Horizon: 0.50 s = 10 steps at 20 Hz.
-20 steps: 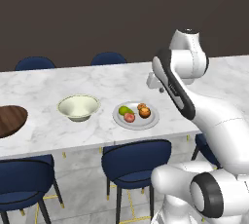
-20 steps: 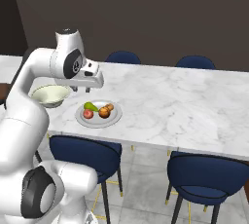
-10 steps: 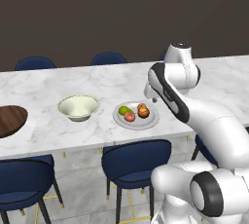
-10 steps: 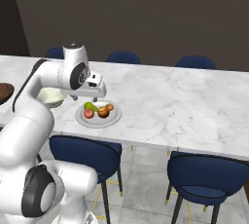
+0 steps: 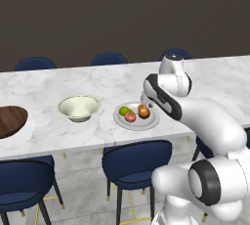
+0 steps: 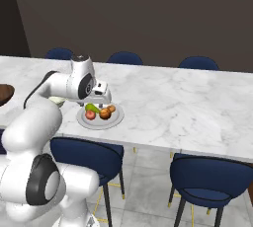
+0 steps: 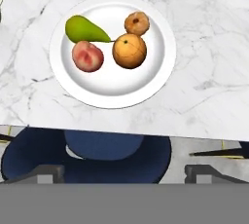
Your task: Take the fruits from the plate on the dining counter and place two fruits in each bowl.
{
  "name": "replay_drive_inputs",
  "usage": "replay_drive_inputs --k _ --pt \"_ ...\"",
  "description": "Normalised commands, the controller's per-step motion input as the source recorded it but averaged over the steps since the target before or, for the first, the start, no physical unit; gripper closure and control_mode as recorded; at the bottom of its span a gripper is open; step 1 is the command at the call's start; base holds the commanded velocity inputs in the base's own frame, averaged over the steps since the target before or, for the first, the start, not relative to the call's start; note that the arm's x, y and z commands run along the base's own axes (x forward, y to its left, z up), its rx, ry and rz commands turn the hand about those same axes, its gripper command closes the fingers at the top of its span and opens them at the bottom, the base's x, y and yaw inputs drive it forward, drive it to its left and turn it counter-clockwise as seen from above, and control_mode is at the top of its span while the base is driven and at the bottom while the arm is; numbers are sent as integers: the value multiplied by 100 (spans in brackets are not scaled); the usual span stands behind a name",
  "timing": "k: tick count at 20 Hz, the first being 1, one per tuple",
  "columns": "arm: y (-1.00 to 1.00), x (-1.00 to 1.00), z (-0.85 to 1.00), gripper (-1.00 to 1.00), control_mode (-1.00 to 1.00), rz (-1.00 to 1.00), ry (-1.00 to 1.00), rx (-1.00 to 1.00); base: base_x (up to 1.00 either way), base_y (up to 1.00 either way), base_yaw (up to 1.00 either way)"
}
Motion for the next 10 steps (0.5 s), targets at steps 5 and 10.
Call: replay_drive_inputs --k 5,10 --pt "0 39 -29 -100 -100 -1 0 -2 0 0 0" --pt "2 33 -25 -100 -100 -2 0 -1 0 0 0"
